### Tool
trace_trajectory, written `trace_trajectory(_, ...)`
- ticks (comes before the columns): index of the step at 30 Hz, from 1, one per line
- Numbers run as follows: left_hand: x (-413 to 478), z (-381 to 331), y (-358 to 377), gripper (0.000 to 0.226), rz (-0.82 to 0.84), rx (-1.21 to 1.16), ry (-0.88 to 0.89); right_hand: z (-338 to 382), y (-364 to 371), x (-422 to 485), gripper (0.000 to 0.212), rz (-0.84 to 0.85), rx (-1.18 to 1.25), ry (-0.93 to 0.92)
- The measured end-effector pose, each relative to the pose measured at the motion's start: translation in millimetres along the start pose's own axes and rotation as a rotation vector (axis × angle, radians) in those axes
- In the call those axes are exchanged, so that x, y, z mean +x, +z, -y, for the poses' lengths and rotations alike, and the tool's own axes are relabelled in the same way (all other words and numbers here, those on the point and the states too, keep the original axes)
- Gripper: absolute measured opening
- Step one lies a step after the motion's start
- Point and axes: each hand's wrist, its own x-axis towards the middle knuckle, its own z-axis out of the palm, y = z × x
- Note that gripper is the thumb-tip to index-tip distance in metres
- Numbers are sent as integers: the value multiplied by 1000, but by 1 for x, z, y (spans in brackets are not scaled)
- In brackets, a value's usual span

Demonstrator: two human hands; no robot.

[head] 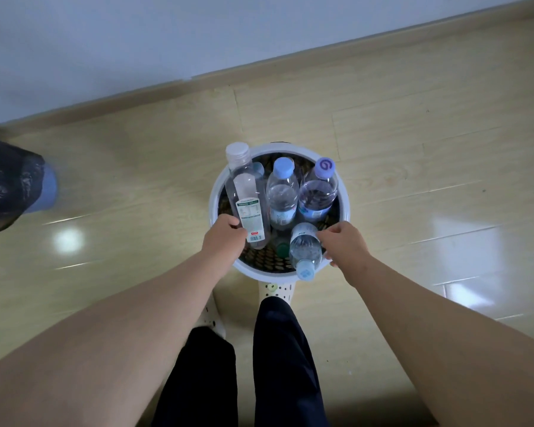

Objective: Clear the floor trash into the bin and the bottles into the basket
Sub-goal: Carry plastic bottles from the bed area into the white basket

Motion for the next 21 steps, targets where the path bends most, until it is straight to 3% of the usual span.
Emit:
trace_trajectory(2,5,11,2,16,-53,-21,-33,-7,4,4,3,-86,-40,36)
trace_trajectory(4,10,19,4,10,-134,-10,-47,-15,10,10,27,-169,-73,96)
trace_trajectory(8,28,38,10,39,-225,35,-223,-26,25,26,59,-237,54,277)
trace_trajectory(11,40,53,20,48,-112,-130,-353,-32,36,37,53,-141,324,363)
trace_trajectory(14,48,64,29,33,24,-370,-348,-41,43,45,47,-84,421,388)
trace_trajectory(17,55,71,24,24,4,-501,-337,-48,48,46,37,-57,453,362)
trace_trajectory(21,60,75,-2,29,-7,-519,-281,-43,60,37,31,-60,474,314)
